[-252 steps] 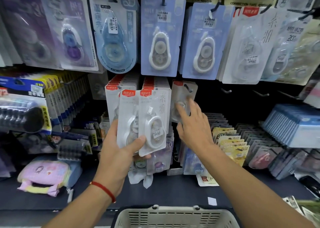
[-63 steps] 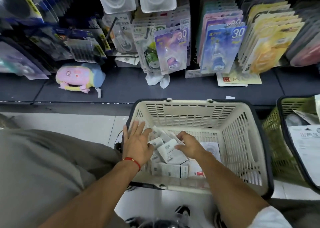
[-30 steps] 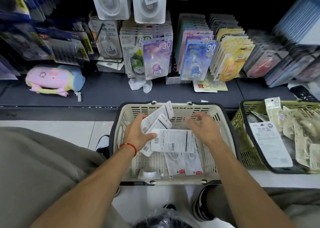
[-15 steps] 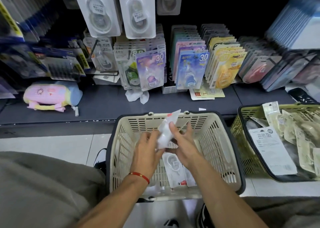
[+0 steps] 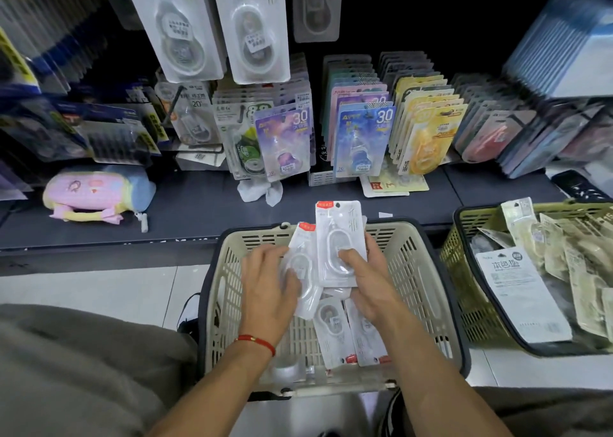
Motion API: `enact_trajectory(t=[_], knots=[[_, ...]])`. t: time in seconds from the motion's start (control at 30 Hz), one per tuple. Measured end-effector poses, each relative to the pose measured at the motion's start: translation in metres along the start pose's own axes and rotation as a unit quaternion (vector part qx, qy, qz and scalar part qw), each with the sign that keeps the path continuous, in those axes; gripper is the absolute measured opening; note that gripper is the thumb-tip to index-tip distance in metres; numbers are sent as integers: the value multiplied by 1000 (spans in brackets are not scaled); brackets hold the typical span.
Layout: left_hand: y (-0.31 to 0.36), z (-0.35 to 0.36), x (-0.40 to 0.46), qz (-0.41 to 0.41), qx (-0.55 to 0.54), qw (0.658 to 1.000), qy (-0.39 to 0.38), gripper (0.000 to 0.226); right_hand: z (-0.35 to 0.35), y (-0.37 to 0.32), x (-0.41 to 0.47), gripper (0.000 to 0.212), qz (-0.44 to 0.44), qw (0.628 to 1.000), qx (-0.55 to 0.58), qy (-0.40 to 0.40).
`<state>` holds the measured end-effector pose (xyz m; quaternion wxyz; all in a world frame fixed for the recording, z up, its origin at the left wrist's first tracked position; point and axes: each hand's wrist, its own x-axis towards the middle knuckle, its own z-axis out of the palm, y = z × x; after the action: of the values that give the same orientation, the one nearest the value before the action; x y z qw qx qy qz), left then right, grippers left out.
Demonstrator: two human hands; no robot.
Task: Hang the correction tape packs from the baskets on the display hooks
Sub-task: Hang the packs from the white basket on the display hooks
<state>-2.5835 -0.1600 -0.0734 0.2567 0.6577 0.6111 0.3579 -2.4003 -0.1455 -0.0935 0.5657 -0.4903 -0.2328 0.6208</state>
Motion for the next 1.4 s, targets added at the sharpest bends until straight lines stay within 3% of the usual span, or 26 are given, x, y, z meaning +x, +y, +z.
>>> enact_trajectory(t=[0.03, 0.07, 0.1, 0.17, 0.23, 0.3, 0.4, 0.7, 0.97, 1.07, 1.23, 1.4], knots=[[-2, -4, 7, -44, 18, 999, -15, 46, -2, -5, 1, 54, 2, 1000, 10, -14], [-1, -7, 13, -133, -31, 988, -68, 52, -2, -9, 1, 54, 4, 1000, 14, -25], [4, -11, 16, -224, -129, 956, -137, 52, -2, -13, 1, 54, 6, 999, 8, -33], [12, -11, 18, -333, -361, 843, -221, 43, 3, -18, -1, 49, 10, 999, -34, -40], [18, -10, 15, -318, -450, 804, -225, 39, 10, -23, -5, 45, -4, 992, -114, -51], [25, -15, 17, -290, -485, 796, -218, 39, 18, -33, -9, 46, -39, 980, -181, -72], [43, -28, 29, -254, -502, 796, -222, 45, 29, -60, -11, 44, -89, 967, -226, -77], [107, -82, 101, -102, -463, 862, -179, 52, 66, -189, 3, 29, -179, 919, -330, -120], [130, -133, 171, 22, -339, 939, -53, 52, 99, -249, 27, 25, -299, 888, -339, -82], [128, -138, 184, 41, -342, 938, -47, 52, 106, -256, 38, 34, -319, 888, -323, -64], [130, -142, 191, 55, -372, 926, -12, 49, 118, -259, 59, 19, -334, 895, -294, -20], [132, -151, 187, 59, -400, 915, 14, 43, 121, -252, 65, 23, -341, 900, -270, 13]])
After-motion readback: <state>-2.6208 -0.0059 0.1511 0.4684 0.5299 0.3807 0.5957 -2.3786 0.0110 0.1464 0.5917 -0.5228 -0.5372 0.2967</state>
